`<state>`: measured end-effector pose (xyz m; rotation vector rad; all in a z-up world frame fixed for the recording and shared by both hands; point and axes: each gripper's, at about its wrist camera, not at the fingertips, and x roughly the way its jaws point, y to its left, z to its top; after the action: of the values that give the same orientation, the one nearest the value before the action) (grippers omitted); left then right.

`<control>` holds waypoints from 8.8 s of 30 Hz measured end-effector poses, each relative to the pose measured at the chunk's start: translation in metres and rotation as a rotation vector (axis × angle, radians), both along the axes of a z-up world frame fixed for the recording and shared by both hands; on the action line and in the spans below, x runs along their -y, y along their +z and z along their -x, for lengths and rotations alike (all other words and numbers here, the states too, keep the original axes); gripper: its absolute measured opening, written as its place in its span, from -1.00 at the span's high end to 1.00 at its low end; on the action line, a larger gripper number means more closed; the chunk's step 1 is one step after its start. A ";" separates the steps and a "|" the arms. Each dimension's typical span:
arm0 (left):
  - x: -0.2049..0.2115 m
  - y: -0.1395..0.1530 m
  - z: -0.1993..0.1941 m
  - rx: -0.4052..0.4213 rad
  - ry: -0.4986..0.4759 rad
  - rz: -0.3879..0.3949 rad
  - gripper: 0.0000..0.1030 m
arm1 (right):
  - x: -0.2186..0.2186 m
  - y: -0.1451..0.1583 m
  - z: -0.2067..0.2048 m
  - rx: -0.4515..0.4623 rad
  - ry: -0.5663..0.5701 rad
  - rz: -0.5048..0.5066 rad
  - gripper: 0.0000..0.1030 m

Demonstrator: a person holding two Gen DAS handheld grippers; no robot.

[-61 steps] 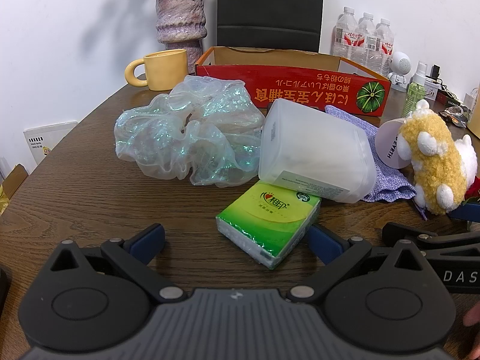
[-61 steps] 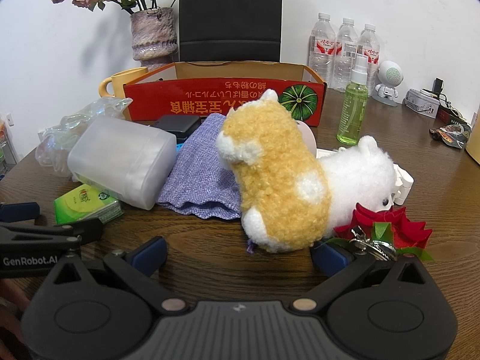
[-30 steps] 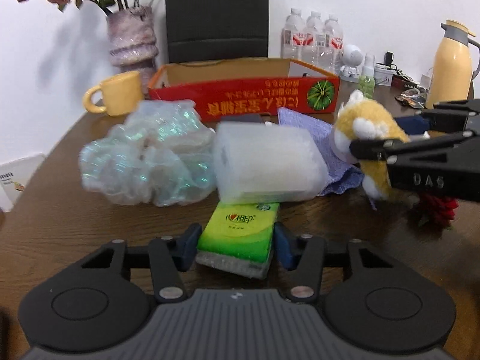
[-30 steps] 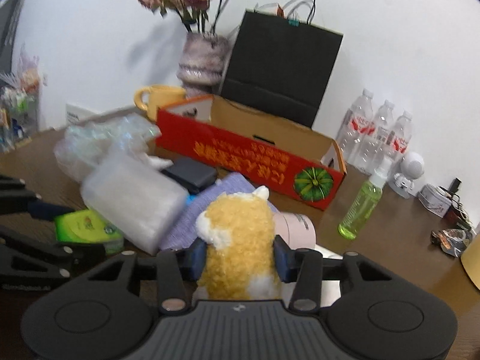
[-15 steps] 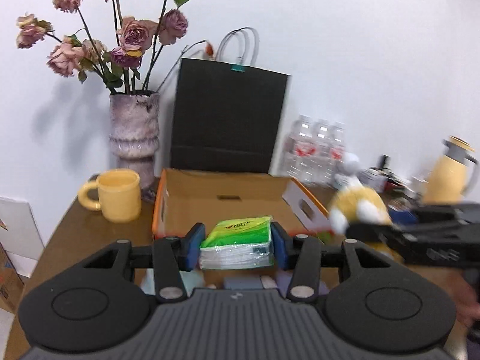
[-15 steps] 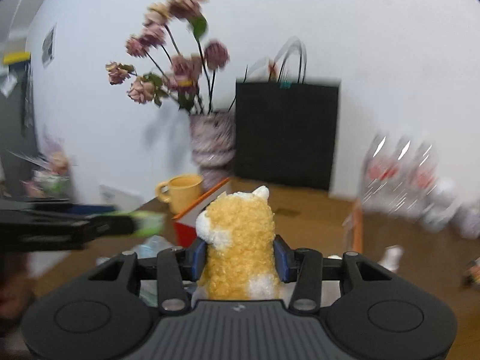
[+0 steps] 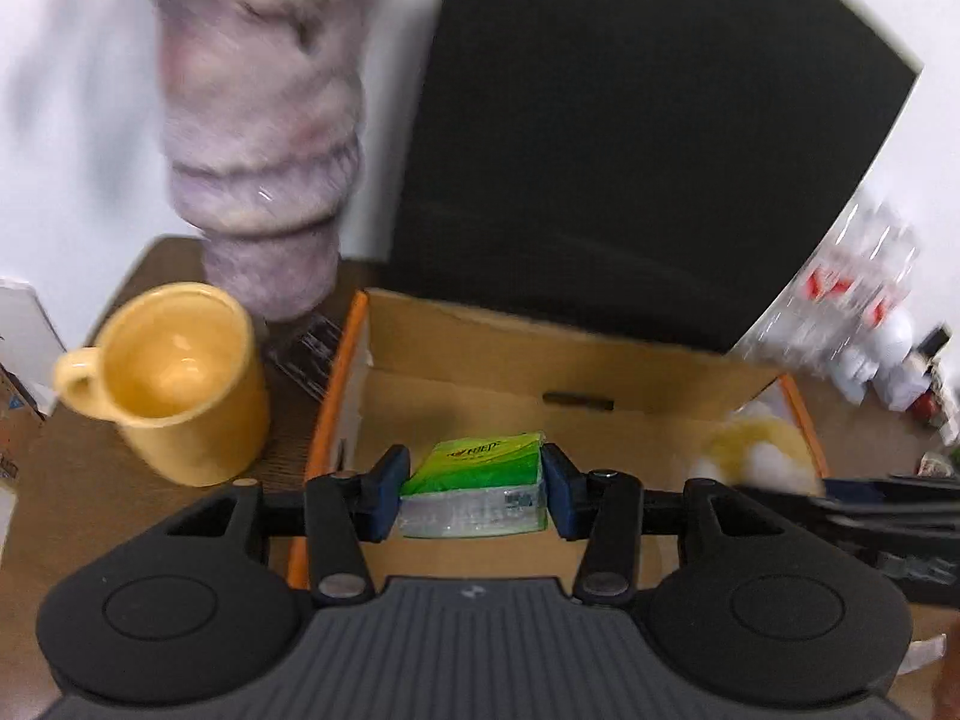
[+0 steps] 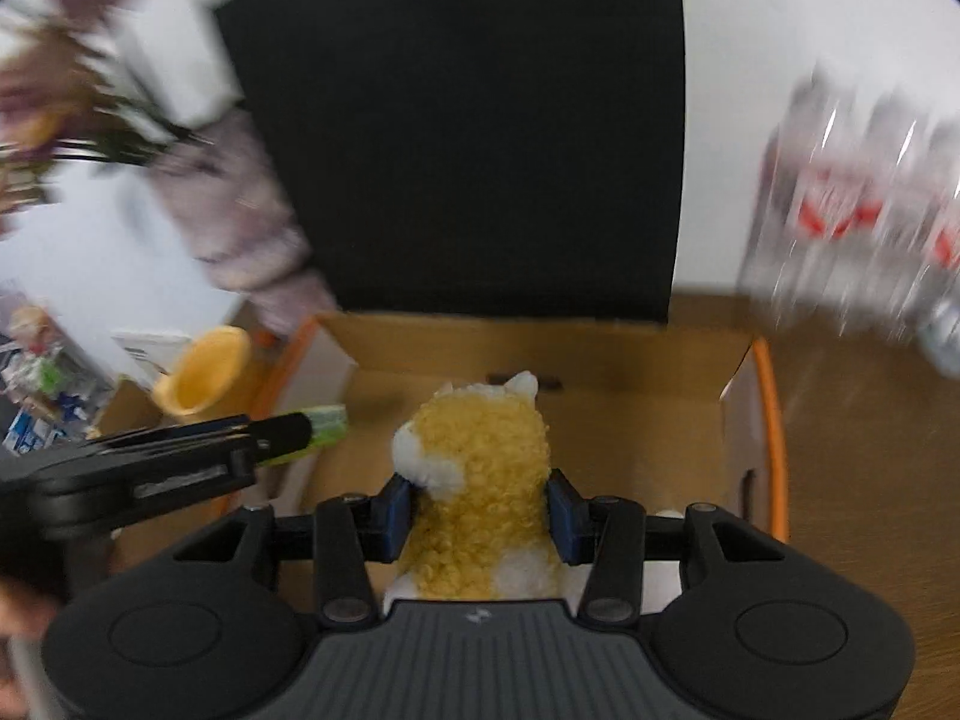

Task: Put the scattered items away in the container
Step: 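Release the tissue pack into the cardboard box while the right tool releases the plush, then move both tools back from the box toward the remaining table items, then grasp the white plastic box with the left tool while the right grasps the red rose, then lower the plastic box into the cardboard box while the right tool drops the rose in, then move both tools back from the box toward the remaining table items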

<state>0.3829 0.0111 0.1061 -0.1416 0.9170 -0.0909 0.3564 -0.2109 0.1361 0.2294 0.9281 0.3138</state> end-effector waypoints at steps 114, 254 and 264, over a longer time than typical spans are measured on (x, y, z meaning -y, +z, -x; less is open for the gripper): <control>0.050 -0.100 0.393 0.253 -0.100 -0.140 -1.00 | 0.004 -0.137 0.422 0.421 -0.200 0.252 -0.65; 0.036 0.029 0.301 0.123 -0.035 -0.205 -1.00 | 0.007 -0.014 0.270 0.113 -0.106 0.096 -0.70; 0.013 -0.036 0.418 0.432 0.066 -0.157 -1.00 | 0.009 -0.077 0.379 0.338 -0.163 0.062 -0.96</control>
<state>-0.0347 -0.0021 0.0705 -0.0038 0.4852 0.0133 -0.0229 -0.2202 0.0594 0.1869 0.5799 0.1658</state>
